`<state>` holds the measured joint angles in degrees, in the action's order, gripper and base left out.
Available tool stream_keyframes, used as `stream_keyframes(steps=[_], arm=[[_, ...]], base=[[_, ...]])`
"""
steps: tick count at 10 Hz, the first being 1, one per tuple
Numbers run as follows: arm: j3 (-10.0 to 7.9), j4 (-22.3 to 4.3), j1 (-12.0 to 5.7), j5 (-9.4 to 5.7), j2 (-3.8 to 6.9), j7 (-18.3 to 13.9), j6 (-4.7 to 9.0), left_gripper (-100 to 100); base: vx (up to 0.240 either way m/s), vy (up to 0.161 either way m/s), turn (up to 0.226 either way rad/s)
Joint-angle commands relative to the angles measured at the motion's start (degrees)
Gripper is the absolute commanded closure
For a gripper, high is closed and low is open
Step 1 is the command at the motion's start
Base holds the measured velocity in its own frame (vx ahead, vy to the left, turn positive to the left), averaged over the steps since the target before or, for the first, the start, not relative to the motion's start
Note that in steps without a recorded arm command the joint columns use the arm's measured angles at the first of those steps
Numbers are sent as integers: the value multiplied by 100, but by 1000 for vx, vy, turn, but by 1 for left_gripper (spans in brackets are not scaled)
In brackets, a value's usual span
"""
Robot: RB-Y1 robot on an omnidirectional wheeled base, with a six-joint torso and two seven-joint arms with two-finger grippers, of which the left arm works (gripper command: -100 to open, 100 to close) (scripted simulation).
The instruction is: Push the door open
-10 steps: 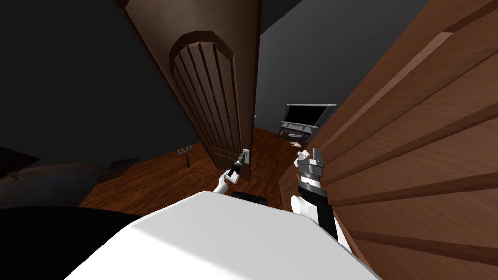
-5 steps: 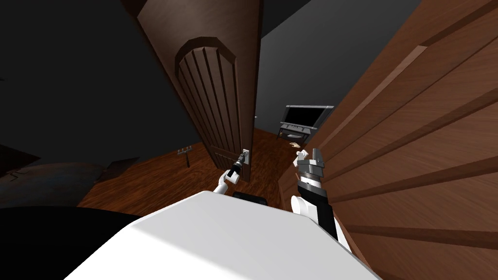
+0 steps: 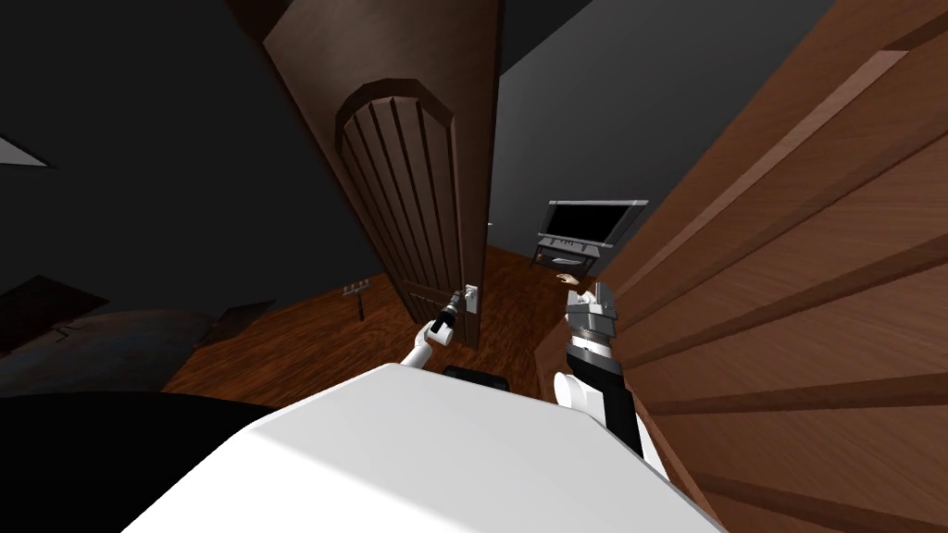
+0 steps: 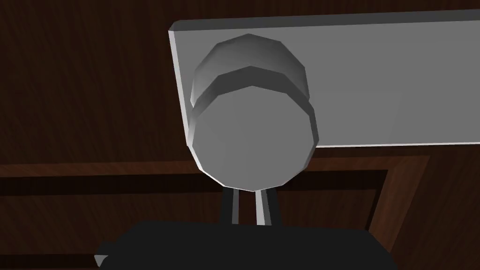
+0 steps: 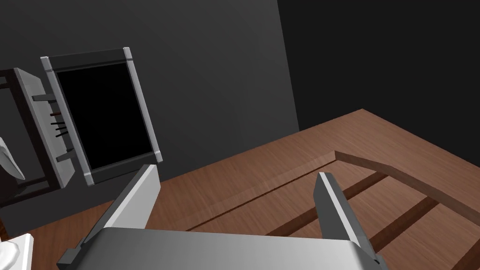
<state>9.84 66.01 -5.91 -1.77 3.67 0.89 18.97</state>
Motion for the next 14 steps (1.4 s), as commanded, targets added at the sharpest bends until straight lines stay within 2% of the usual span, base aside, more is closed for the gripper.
stream_keyframes(steps=[1, 2, 5, 9, 10, 11, 14], arm=[[-159, -193, -171, -120, 54, 156, 65, 100], [-64, -124, -120, -96, 55, 45, 29, -100], [-23, -65, -109, -116, 28, 19, -29, -100], [74, 77, -83, -164, -172, -44, -167, -100], [55, 41, -95, -154, -145, -27, -139, -100], [34, 12, -109, -154, -92, -20, -113, -100], [1, -26, -126, -153, -61, -9, -70, -100]], base=[[127, 49, 129], [-52, 2, 44], [-216, -29, 3], [-261, -41, 17], [-101, -29, 2], [81, -33, -31], [190, -50, -16]])
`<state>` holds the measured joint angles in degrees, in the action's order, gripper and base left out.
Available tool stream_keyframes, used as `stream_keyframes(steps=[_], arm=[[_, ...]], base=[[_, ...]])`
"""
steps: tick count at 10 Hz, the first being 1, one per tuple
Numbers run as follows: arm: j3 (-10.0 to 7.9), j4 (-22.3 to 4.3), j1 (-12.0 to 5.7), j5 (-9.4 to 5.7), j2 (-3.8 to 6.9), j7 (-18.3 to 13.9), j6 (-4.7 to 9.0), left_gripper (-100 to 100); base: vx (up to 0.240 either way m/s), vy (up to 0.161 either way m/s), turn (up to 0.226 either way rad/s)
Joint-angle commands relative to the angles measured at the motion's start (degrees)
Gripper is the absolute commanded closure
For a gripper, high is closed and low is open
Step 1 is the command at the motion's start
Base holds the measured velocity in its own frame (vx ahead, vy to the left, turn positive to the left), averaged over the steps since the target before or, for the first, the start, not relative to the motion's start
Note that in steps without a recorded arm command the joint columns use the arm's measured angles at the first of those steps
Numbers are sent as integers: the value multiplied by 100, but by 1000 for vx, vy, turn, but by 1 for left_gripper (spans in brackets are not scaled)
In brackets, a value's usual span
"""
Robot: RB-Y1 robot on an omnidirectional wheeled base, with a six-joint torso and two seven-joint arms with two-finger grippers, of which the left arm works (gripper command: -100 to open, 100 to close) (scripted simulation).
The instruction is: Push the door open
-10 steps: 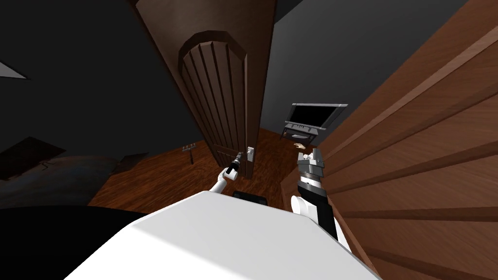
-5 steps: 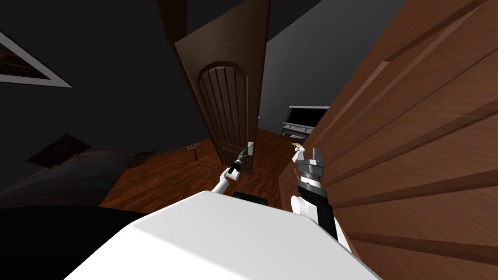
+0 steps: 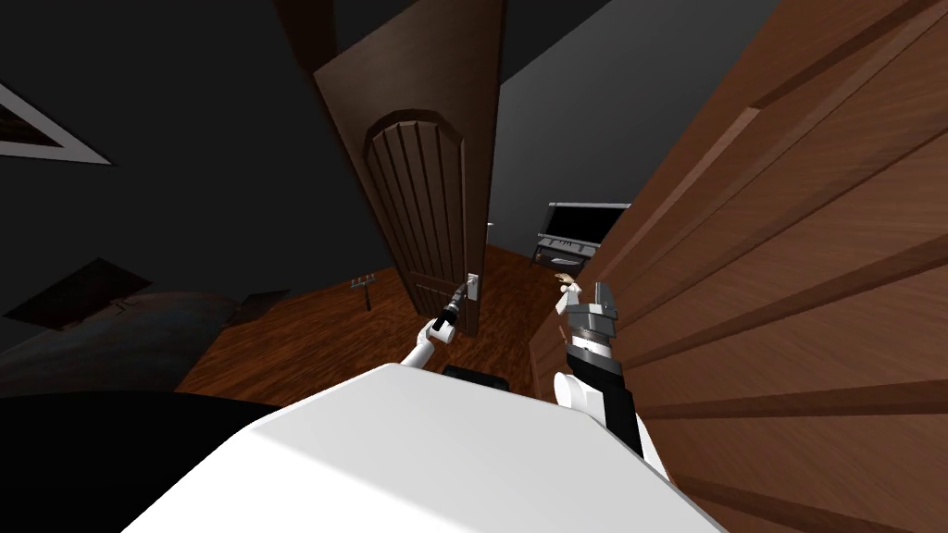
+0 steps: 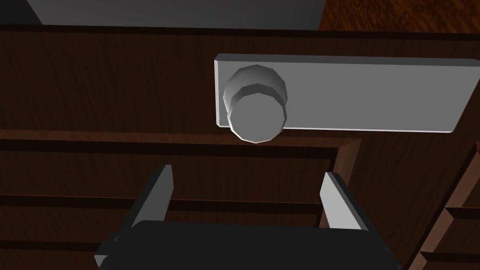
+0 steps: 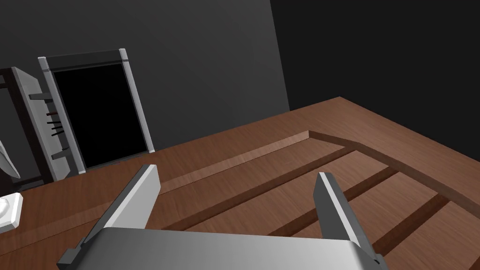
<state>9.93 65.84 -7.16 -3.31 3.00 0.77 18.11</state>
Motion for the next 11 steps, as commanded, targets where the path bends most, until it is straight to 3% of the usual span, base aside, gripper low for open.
stream_keyframes(steps=[1, 4, 5, 6, 11], arm=[[-21, -25, -8, 1, 3, 9, 35, -100], [-67, -76, -33, 3, -87, 25, 95, -100], [-59, -75, -33, 2, -64, 20, 86, -100], [-59, -75, -33, 2, -64, 20, 86, 100], [-59, -75, -33, 2, -64, 20, 86, 100]], base=[[207, -31, -25], [202, -58, -22], [91, -32, 2], [-13, 4, 3], [-18, 6, -2]])
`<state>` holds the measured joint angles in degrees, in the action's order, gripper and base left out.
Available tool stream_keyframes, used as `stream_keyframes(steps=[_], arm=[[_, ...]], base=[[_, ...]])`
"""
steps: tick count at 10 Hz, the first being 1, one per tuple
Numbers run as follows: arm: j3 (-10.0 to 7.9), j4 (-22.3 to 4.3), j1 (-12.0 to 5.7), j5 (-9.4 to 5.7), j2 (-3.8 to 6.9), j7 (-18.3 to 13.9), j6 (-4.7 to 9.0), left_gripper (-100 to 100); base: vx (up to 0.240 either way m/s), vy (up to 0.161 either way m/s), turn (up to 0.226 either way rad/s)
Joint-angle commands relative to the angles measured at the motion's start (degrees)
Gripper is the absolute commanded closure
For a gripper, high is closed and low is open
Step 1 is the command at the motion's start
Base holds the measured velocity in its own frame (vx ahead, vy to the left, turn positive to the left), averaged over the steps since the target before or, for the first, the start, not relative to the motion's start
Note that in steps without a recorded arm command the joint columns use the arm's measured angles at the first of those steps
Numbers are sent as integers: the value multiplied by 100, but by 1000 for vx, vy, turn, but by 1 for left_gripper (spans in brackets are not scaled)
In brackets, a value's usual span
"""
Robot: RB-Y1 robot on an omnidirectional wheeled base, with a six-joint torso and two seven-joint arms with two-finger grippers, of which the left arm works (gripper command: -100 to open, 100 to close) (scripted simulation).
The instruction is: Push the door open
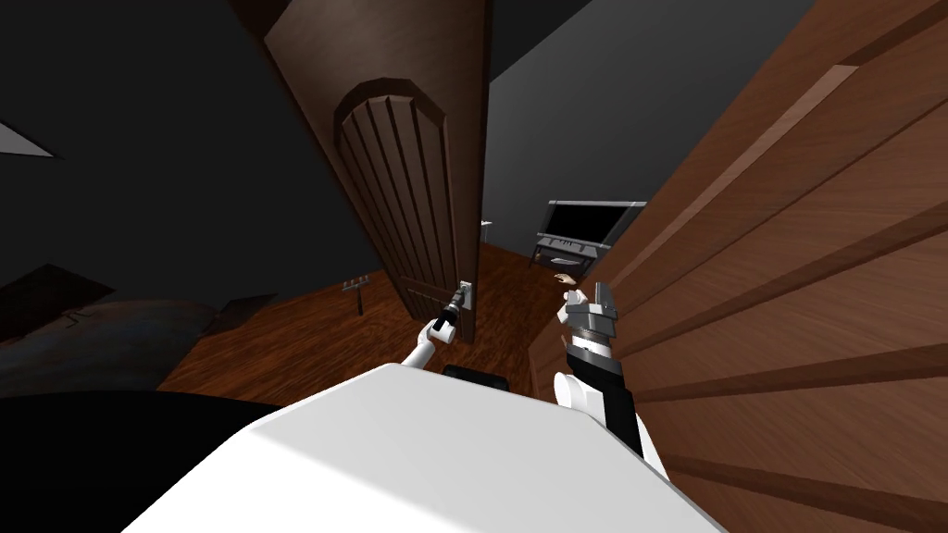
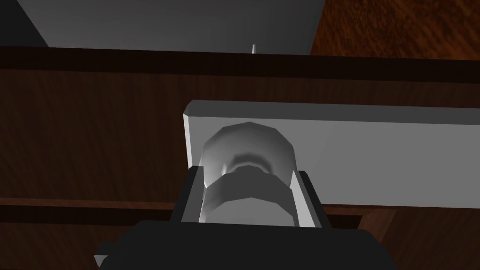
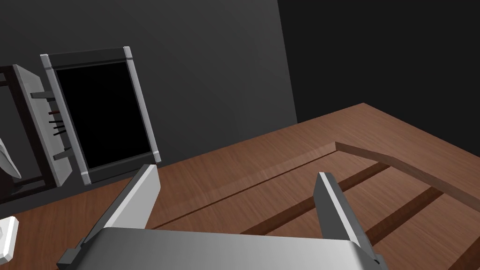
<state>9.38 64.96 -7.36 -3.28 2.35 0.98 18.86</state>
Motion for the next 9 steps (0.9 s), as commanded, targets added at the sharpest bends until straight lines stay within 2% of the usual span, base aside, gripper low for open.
stream_keyframes(steps=[1, 5, 7, 8, 9], arm=[[79, 3, 0, -60, 58, 57, -1, 100], [295, 11, 1, -226, 173, 213, -5, 100], [443, 17, 1, -339, 228, 320, -8, 100], [440, 66, 20, -313, 209, 257, -44, -100], [450, 78, 25, -316, 206, 254, -51, -100]], base=[[92, -3, 178], [189, -1, 198], [228, 40, 307], [-9, -5, 77], [-210, -26, -49]])
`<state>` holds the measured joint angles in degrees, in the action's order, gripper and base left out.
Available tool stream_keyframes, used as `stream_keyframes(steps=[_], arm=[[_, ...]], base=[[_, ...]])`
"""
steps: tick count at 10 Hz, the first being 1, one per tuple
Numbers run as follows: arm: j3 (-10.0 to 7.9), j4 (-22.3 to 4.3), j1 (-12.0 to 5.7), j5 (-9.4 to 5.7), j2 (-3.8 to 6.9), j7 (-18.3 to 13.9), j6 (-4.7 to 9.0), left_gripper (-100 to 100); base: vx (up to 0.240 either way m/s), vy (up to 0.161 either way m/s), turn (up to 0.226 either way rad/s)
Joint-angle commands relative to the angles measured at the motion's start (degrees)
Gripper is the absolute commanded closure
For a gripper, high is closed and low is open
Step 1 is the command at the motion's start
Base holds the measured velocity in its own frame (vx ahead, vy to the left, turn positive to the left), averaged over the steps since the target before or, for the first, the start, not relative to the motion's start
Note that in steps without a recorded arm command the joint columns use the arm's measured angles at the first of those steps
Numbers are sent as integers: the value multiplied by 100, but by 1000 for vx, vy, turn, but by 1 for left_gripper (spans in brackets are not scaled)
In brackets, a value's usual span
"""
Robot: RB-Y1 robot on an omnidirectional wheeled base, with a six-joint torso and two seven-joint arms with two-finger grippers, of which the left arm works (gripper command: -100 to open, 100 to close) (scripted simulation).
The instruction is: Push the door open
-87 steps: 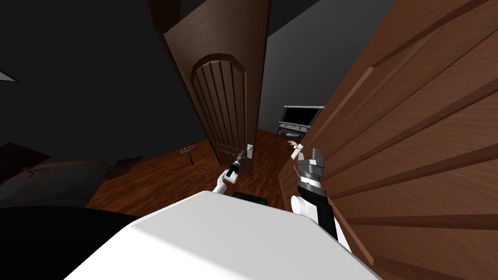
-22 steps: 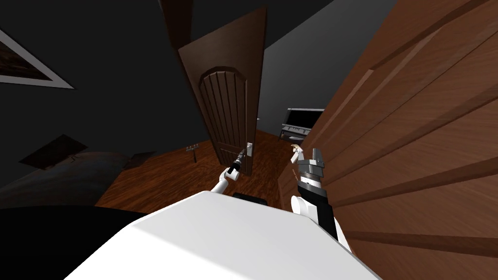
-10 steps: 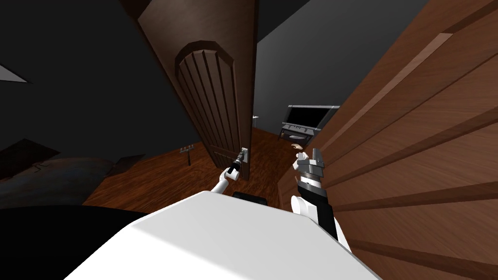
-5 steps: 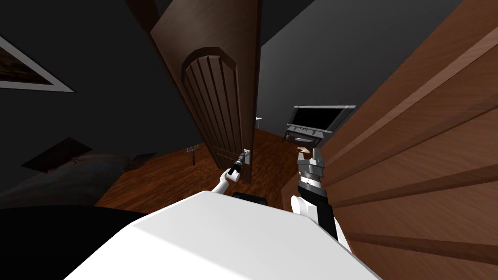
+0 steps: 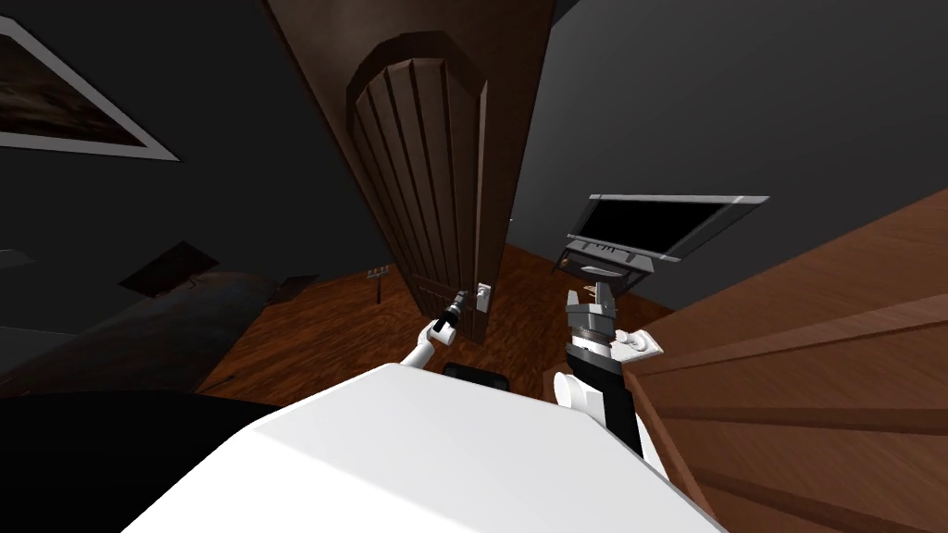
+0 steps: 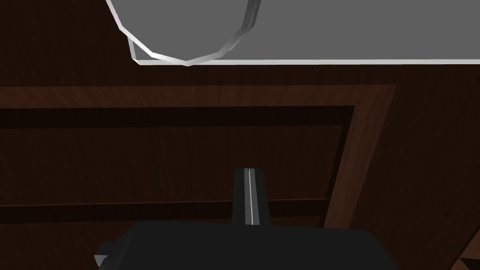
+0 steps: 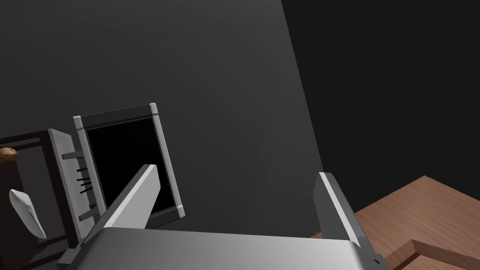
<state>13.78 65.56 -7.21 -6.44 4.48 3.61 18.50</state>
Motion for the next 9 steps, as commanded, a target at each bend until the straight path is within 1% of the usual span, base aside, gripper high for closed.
stream_keyframes(steps=[1, 4, 6, 7, 8, 9], arm=[[31, 44, 20, -7, -16, -16, -31, -100], [113, 141, 60, -34, -92, -43, -89, -100], [176, 217, 91, -54, -200, -63, -134, -100], [155, 195, 84, -45, -173, -48, -118, -100], [127, 160, 77, -29, -174, 3, -93, -100], [119, 151, 75, -25, -179, 15, -86, -100]], base=[[-227, -28, -8], [-268, -18, 12], [-254, -26, 13], [-117, -8, 0], [71, -24, -29], [188, -35, -19]])
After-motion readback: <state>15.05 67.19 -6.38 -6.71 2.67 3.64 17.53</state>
